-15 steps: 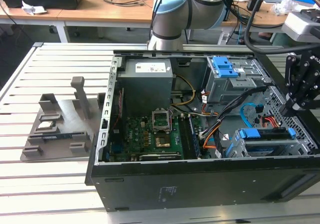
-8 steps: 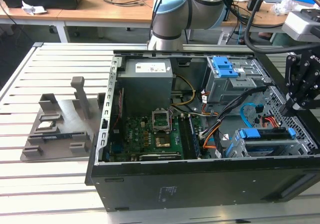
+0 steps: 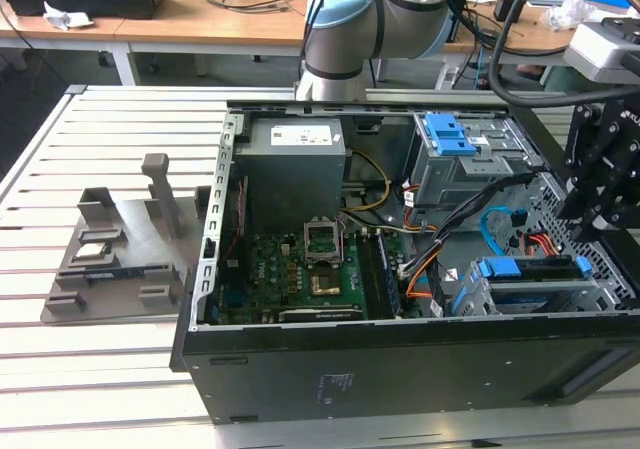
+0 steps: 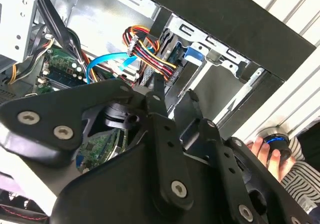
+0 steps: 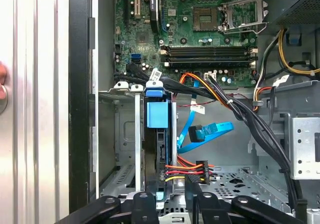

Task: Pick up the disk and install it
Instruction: 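Insert the second disk wire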

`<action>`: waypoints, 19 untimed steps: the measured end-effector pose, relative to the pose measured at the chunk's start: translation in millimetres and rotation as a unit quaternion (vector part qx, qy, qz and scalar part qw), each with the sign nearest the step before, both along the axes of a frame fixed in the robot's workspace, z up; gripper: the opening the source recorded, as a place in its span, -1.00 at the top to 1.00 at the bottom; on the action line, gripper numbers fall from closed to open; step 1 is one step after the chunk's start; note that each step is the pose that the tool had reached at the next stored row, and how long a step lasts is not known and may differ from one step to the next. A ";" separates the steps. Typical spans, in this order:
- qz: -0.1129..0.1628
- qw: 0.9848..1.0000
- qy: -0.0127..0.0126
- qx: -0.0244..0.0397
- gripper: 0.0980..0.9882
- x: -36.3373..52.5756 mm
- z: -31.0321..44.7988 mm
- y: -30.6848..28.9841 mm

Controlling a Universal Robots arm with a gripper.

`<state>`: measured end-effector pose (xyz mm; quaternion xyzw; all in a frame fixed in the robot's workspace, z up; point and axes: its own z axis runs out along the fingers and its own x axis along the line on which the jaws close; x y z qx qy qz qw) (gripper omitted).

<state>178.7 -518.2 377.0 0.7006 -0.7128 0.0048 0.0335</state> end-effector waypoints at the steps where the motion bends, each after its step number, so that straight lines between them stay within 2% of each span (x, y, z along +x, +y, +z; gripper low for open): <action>1: 0.000 1.000 0.000 0.000 0.41 -8.2 -0.4 14.9; 2: 0.000 1.000 0.000 0.000 0.41 -22.1 -0.5 20.7; 3: 0.000 1.000 0.000 0.000 0.41 -30.9 -0.8 21.9; 5: 0.001 1.000 0.000 0.000 0.41 -41.7 -1.9 22.0; 7: 0.006 1.000 0.000 0.000 0.41 -45.3 -4.3 22.0; 10: 0.015 1.000 0.000 0.000 0.41 -46.4 -8.6 22.1; 16: 0.015 1.000 0.000 0.000 0.41 -46.4 -9.0 22.0; 17: 0.015 1.000 0.000 0.000 0.44 -46.4 -9.0 22.0; 19: 0.015 1.000 0.000 0.000 0.74 -46.4 -9.1 22.0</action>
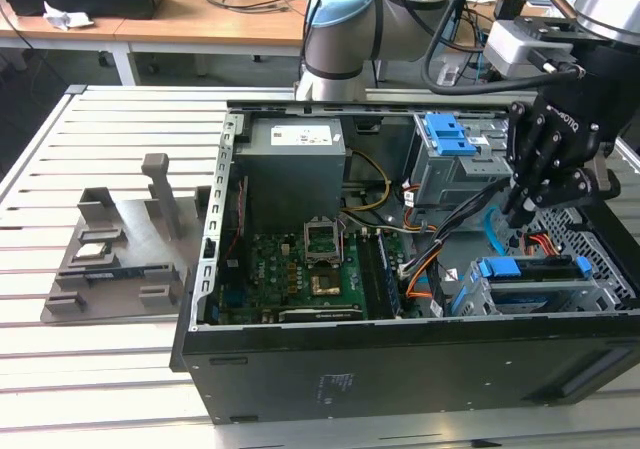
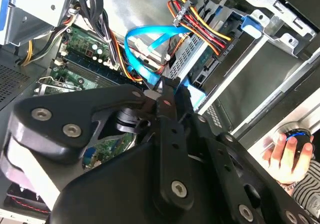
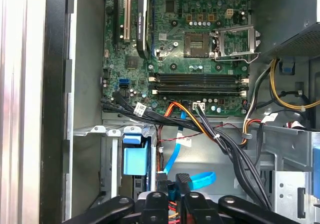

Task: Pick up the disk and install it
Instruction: 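Insert the second disk wire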

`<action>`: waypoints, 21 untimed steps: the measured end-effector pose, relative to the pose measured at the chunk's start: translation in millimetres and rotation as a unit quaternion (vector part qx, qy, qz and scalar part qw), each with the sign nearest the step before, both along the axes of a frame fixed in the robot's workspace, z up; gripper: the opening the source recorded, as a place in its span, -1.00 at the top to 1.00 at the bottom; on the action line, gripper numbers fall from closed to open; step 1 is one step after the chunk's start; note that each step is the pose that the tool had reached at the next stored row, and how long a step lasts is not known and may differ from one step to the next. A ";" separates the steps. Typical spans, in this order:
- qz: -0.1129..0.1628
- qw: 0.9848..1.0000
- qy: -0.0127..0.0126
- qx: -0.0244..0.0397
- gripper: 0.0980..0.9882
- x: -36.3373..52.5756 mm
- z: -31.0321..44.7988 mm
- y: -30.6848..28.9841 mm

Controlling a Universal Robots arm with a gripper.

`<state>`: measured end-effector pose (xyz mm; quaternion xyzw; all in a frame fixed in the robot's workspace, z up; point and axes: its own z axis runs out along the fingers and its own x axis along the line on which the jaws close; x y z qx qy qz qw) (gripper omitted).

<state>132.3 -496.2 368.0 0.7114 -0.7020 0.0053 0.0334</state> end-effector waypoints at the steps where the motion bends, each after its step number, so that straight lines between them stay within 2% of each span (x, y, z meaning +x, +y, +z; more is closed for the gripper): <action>1: 0.000 1.000 0.000 0.000 0.86 0.0 0.0 0.0; 7: 0.000 1.000 0.000 -0.001 0.86 0.0 -0.4 -1.5; 9: 0.000 1.000 0.000 -0.003 0.86 0.1 -0.4 -9.9; 10: 0.000 1.000 0.000 -0.005 0.86 0.0 -0.7 -16.9; 11: 0.000 1.000 0.000 -0.005 0.86 0.0 -1.4 -20.6; 13: 0.000 1.000 0.000 -0.005 0.86 2.0 -4.4 -24.3; 16: 0.000 1.000 0.000 -0.005 0.86 10.4 -9.5 -25.3; 21: 0.000 1.000 0.000 -0.006 0.86 18.8 -16.6 -27.3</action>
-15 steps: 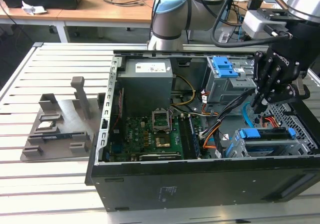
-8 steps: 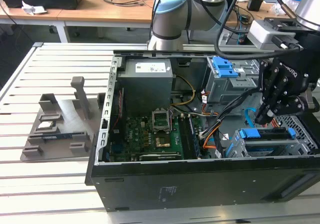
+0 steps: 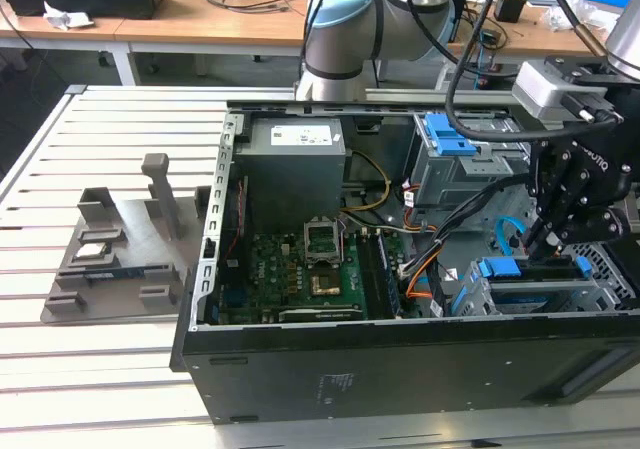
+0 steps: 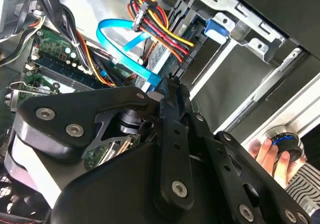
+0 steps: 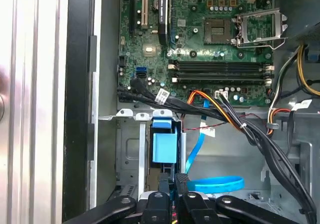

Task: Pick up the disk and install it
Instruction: 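Insert the second disk wire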

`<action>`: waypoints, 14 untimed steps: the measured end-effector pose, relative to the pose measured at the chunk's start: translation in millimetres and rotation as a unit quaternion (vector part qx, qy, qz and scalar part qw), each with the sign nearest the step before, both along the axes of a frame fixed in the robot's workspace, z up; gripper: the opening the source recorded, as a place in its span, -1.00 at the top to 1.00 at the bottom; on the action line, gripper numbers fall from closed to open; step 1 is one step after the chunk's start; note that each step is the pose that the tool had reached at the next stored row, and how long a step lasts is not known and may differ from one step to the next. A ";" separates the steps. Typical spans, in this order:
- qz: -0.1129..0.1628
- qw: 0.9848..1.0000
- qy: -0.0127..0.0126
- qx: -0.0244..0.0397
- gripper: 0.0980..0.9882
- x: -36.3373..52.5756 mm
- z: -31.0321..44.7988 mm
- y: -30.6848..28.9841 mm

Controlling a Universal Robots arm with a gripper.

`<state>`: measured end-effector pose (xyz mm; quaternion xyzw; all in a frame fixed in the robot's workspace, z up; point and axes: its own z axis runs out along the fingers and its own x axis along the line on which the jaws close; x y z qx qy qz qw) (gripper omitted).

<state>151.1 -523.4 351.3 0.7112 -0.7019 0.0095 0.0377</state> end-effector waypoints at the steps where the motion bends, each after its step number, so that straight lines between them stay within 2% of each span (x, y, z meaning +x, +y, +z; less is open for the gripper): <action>1: 0.000 1.000 0.000 0.000 0.86 5.1 -2.3 0.0; 5: 0.000 1.000 0.000 0.000 0.86 9.4 -5.6 0.0; 14: 0.000 1.000 0.000 0.000 0.86 9.1 -14.3 -0.5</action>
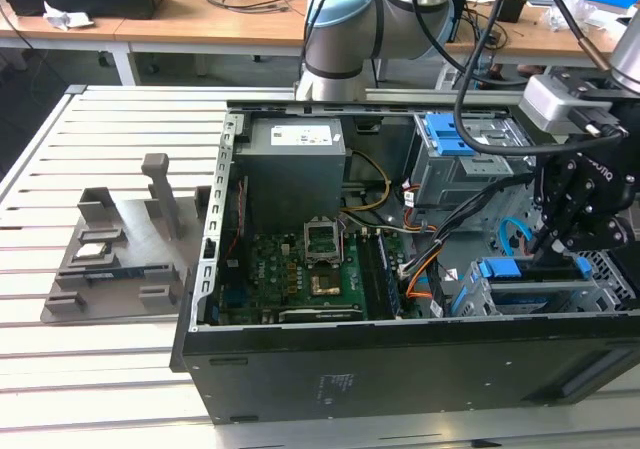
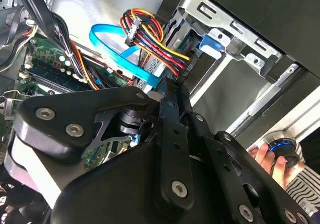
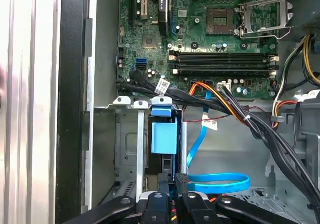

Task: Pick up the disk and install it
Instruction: 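Insert the second disk wire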

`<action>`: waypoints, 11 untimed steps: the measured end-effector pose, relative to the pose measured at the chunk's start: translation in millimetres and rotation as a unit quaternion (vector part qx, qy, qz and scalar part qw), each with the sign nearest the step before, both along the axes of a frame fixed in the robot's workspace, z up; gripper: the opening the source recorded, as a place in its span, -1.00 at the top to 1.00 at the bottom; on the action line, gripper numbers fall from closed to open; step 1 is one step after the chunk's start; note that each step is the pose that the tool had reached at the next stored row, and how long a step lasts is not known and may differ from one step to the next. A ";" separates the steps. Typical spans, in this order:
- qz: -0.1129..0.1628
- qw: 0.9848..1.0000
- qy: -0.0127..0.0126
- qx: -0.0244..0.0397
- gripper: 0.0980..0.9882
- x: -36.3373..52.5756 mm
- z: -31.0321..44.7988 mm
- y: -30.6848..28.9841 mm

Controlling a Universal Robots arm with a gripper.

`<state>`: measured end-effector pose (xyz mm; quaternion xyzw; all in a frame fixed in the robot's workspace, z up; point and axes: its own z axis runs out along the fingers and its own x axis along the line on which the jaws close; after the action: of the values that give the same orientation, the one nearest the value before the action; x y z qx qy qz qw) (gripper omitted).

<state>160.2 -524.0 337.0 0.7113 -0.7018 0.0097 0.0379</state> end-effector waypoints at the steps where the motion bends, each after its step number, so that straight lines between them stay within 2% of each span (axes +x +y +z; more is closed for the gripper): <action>1: 0.000 1.000 0.000 0.000 0.86 0.0 -0.3 0.0; 4: 0.000 1.000 0.000 0.001 0.86 0.0 1.0 0.0; 6: 0.000 1.000 0.000 0.001 0.86 0.0 6.3 0.0; 8: 0.000 1.000 0.000 0.001 0.86 0.0 6.6 0.0; 10: 0.000 1.000 0.000 0.009 0.86 0.0 6.7 0.0; 11: 0.000 1.000 0.000 0.010 0.86 0.0 6.6 0.0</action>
<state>160.1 -523.9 343.6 0.7116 -0.7019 0.0027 0.0309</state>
